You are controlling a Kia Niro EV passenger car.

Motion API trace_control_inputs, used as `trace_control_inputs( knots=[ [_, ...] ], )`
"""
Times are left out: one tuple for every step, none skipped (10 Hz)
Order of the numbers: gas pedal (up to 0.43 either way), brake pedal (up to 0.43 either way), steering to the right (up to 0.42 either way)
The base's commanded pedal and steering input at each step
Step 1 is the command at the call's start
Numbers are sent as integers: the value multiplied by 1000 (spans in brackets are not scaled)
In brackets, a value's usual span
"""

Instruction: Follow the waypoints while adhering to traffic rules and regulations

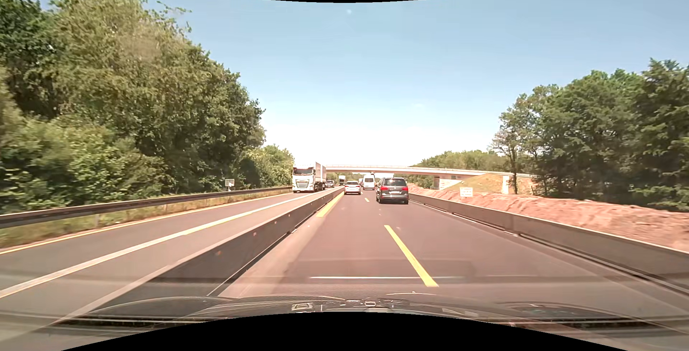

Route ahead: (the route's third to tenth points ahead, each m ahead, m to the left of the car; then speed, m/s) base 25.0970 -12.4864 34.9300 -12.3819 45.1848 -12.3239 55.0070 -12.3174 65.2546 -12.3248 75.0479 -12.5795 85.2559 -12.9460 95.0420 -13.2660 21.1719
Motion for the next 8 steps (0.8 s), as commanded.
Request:
trace_control_inputs(
  knots=[
    [39, 0, 1],
    [39, 0, 3],
    [39, 0, 4],
    [39, 0, 3],
    [39, 0, 2],
    [39, 0, 1],
    [39, 0, 0],
    [39, 0, 0]
  ],
)
